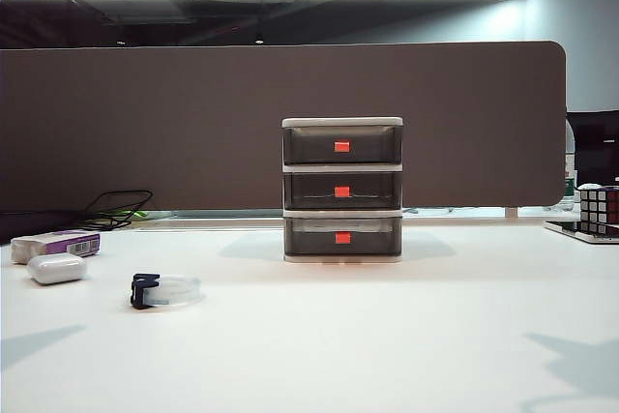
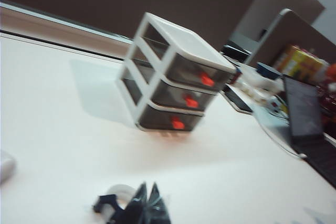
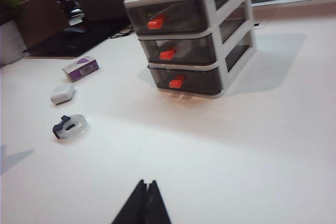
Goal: Open the second layer of the drawer on the table, pick up the transparent tape on the table and put it in, and finally close the drawer.
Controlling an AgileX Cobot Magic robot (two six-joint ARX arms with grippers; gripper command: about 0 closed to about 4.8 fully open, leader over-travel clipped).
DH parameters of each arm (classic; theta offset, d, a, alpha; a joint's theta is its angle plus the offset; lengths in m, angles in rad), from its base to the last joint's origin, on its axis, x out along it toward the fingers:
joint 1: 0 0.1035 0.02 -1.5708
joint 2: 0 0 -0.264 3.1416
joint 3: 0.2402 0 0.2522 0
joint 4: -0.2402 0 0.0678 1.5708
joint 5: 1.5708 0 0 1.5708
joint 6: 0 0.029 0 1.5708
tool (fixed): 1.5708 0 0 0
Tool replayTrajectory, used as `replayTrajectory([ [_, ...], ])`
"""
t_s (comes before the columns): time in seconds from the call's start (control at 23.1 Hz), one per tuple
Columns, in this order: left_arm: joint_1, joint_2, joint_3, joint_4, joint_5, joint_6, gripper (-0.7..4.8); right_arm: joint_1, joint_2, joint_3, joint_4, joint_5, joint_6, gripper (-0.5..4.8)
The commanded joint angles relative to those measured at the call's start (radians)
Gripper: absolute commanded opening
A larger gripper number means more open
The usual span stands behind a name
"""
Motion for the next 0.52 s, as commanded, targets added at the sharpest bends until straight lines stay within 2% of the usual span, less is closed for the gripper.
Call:
replayTrajectory([
  [0.04, 0.001, 0.0, 0.002, 0.031, 0.087, -0.034, 0.37, 0.0, -0.002, -0.005, 0.021, -0.012, 0.008, -0.05],
  [0.17, -0.001, 0.0, 0.002, 0.044, 0.096, -0.148, 0.35, 0.0, -0.002, -0.003, 0.029, -0.034, 0.064, -0.05],
  [0.26, -0.026, 0.0, 0.003, 0.092, 0.162, -0.15, 0.16, 0.0, -0.002, 0.005, 0.03, -0.057, 0.117, -0.05],
  [0.35, -0.069, 0.0, 0.005, 0.144, 0.164, -0.152, 0.16, 0.001, -0.002, 0.02, 0.031, -0.073, 0.116, -0.05],
  [0.43, -0.116, 0.001, 0.006, 0.193, 0.124, -0.151, 0.15, 0.001, 0.0, 0.045, 0.032, -0.076, 0.114, -0.05],
  [0.52, -0.183, 0.005, 0.015, 0.208, 0.033, -0.145, 0.15, 0.001, 0.002, 0.071, 0.033, -0.075, 0.109, -0.05],
])
